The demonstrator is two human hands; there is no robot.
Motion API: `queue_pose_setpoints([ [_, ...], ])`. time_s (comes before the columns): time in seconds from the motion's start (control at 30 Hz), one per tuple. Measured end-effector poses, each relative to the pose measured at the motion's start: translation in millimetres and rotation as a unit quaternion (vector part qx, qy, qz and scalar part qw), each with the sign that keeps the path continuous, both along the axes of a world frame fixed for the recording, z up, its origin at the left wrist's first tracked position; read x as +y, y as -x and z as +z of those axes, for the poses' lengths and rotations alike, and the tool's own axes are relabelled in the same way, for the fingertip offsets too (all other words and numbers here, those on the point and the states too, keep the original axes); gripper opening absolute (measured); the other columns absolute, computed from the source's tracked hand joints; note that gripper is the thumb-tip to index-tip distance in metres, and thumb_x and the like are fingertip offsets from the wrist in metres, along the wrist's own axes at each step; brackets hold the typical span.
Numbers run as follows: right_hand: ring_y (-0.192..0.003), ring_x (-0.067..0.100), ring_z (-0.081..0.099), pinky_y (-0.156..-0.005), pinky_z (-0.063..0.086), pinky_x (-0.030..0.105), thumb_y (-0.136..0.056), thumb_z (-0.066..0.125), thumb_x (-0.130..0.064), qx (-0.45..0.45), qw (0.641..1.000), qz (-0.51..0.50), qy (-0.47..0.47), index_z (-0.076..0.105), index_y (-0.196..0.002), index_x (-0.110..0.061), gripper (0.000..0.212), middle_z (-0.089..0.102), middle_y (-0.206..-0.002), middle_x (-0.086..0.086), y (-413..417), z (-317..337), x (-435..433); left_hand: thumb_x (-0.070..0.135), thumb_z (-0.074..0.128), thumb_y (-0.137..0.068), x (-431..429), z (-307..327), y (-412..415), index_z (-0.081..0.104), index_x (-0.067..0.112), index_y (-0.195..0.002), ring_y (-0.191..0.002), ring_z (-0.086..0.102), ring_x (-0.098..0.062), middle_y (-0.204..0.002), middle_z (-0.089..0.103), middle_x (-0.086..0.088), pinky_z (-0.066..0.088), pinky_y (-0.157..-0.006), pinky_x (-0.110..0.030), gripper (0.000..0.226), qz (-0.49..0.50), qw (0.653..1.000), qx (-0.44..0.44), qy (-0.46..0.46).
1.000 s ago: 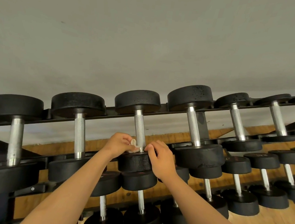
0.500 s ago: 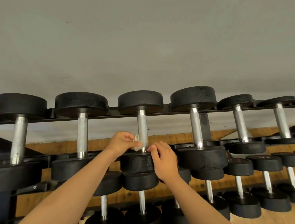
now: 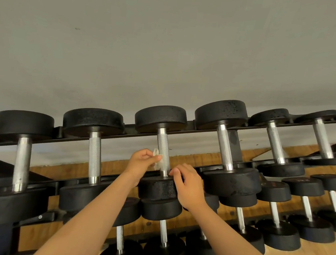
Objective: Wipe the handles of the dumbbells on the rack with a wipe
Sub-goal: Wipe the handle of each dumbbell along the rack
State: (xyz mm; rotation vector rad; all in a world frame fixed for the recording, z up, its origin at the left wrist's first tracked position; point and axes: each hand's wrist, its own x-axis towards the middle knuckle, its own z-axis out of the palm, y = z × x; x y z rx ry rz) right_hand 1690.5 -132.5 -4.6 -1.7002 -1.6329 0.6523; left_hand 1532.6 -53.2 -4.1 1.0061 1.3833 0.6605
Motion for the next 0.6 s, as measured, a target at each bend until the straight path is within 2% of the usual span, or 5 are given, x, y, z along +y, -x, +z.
queue_pose_setpoints([
  [0.13, -0.08, 0.008, 0.052, -0.074, 0.042, 0.023, -0.092, 0.028, -0.042, 0.0, 1.0, -0.004, 0.003, 0.065, -0.081, -0.015, 0.047, 0.058, -0.079, -0.005, 0.3, 0.7, 0.7, 0.018, 0.074, -0.083, 3.6, 0.0, -3.1, 0.06, 0.009, -0.088, -0.1, 0.067, -0.023, -0.103, 0.071, -0.01, 0.053, -0.095, -0.04, 0.017, -0.033, 0.998, -0.02, 0.048],
  [0.3, -0.079, 0.008, 0.052, -0.076, 0.043, 0.028, -0.093, 0.03, -0.04, 0.007, 1.0, 0.003, 0.0, 0.064, -0.08, -0.014, 0.045, 0.058, -0.078, -0.004, -0.1, 0.2, 0.3, 0.018, 0.078, -0.079, 8.3, 1.1, 0.6, 0.062, 0.01, -0.073, -0.088, 0.069, -0.027, -0.091, 0.073, -0.014, 0.055, -0.091, -0.045, 0.019, -0.026, 0.999, 0.02, 0.006],
  [0.47, -0.08, 0.01, 0.053, -0.076, 0.044, 0.032, -0.094, 0.031, -0.039, 0.011, 1.0, -0.003, -0.003, 0.064, -0.079, -0.015, 0.043, 0.058, -0.077, -0.004, -0.5, -3.9, 1.1, 0.02, 0.074, -0.084, 3.8, -3.9, -7.2, 0.064, 0.01, -0.076, -0.091, 0.068, -0.026, -0.087, 0.073, -0.009, 0.052, -0.096, -0.044, 0.017, 0.048, 0.999, 0.008, -0.019],
  [0.6, -0.08, 0.01, 0.053, -0.076, 0.044, 0.031, -0.094, 0.031, -0.038, 0.01, 1.0, -0.002, -0.004, 0.064, -0.08, -0.015, 0.042, 0.058, -0.078, -0.005, -0.2, -3.2, 0.5, 0.024, 0.072, -0.086, 9.1, -1.6, -15.1, 0.063, 0.012, -0.081, -0.094, 0.064, -0.024, -0.093, 0.07, -0.009, 0.052, -0.094, -0.04, 0.016, 0.096, 0.994, -0.036, 0.024],
])
